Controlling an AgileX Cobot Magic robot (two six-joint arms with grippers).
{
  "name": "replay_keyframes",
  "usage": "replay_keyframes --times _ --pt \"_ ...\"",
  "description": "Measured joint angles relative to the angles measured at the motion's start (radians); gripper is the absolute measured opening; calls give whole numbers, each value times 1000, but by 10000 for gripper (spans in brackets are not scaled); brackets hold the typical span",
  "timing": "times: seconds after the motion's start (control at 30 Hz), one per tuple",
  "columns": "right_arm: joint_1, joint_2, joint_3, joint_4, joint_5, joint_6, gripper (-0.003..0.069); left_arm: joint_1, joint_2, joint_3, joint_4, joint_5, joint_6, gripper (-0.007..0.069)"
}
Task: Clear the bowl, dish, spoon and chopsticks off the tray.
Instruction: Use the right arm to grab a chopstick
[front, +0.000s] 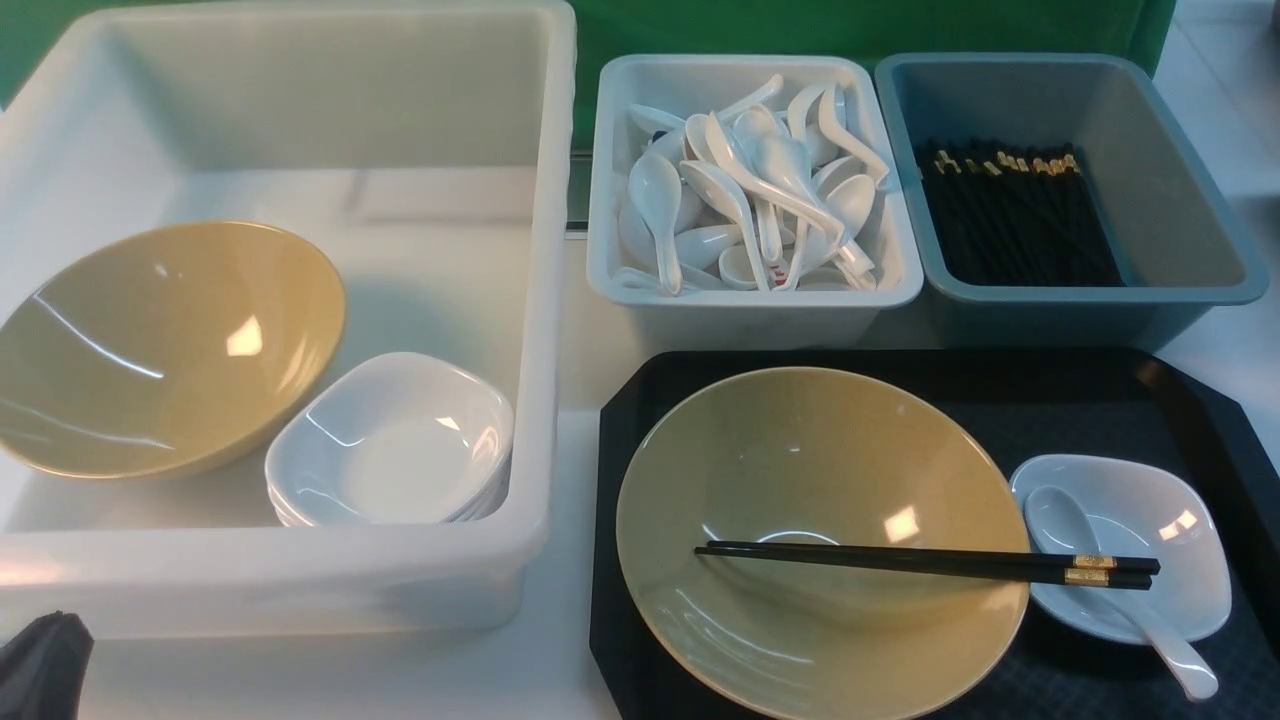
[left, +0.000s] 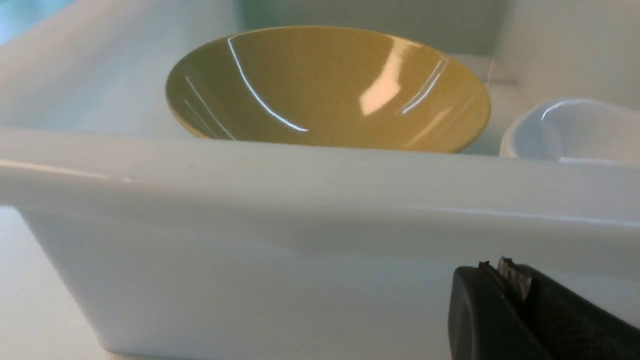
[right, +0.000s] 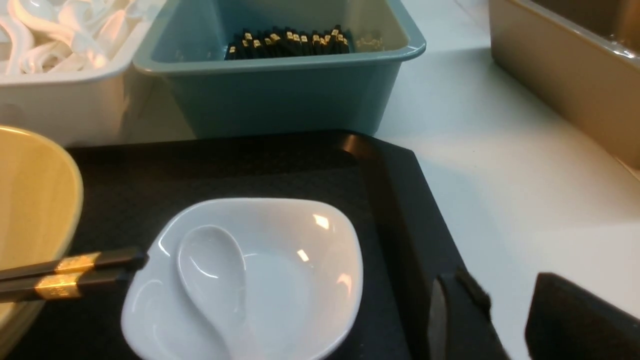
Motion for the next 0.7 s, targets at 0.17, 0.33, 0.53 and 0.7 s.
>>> replay_keyframes --times 0.17,0.33,0.53,0.7 --pt "0 0 0 43 -8 353 238 0 0 0 -509 -51 -268 -11" --pt "0 0 0 121 -39 804 238 0 0 0 -825 -72 -371 -11" --pt "0 0 0 139 -51 880 238 0 0 0 -894 -79 -358 -11" --pt "1 0 0 139 -55 756 238 0 0 0 -889 -41 -293 -11"
